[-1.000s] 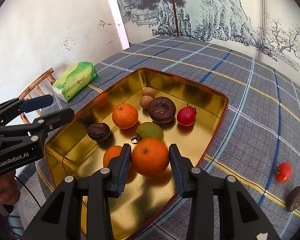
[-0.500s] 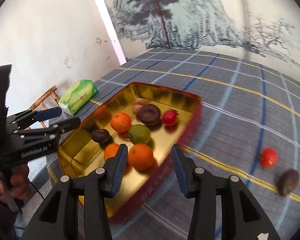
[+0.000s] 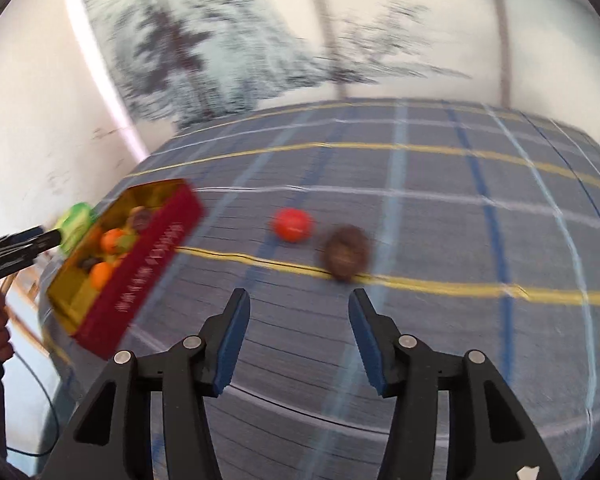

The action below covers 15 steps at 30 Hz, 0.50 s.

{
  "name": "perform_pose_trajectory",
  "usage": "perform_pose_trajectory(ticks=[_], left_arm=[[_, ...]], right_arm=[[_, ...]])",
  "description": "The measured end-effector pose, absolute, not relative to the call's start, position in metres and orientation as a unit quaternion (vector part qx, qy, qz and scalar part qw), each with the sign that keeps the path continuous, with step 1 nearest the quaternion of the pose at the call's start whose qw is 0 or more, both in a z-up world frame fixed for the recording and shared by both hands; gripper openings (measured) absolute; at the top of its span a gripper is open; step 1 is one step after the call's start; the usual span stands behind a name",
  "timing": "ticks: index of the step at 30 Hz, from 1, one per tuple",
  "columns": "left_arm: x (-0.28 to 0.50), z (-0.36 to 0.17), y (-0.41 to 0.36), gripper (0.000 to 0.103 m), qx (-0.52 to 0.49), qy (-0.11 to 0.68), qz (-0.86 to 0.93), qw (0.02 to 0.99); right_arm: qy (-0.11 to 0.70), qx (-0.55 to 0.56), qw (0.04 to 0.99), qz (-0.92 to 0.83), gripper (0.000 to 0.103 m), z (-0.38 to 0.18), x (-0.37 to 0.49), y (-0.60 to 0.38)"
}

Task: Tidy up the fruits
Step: 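Reach the right tool to the dark brown fruit on the cloth and grasp it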

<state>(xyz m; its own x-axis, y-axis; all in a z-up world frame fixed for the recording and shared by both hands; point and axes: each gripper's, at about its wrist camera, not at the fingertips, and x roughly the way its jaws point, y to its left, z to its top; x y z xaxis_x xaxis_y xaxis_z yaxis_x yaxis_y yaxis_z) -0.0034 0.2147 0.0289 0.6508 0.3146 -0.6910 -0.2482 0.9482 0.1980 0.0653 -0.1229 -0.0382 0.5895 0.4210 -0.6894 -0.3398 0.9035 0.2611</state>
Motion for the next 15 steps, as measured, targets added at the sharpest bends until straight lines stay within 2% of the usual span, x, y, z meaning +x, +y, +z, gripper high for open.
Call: perform_pose_trajectory(ticks=[8, 13, 15], left_arm=[[0.017, 0.046, 0.177, 0.072, 0.049, 0.389, 0.102, 0.914], [0.036, 0.052, 0.152, 0.072, 0.058, 0.391, 0.069, 0.916], [0.045, 0.052, 0.141, 0.072, 0.068, 0.390, 0.060, 0.916]], right_arm=[[0.398, 0.033, 0.889, 0.224, 0.052, -0.040, 0.077, -0.136], [0.397, -0.001, 0.887, 0.238, 0.062, -0.045, 0.097, -0.115], [0.401, -0.012, 0.885, 0.237, 0.063, -0.051, 0.107, -0.109]])
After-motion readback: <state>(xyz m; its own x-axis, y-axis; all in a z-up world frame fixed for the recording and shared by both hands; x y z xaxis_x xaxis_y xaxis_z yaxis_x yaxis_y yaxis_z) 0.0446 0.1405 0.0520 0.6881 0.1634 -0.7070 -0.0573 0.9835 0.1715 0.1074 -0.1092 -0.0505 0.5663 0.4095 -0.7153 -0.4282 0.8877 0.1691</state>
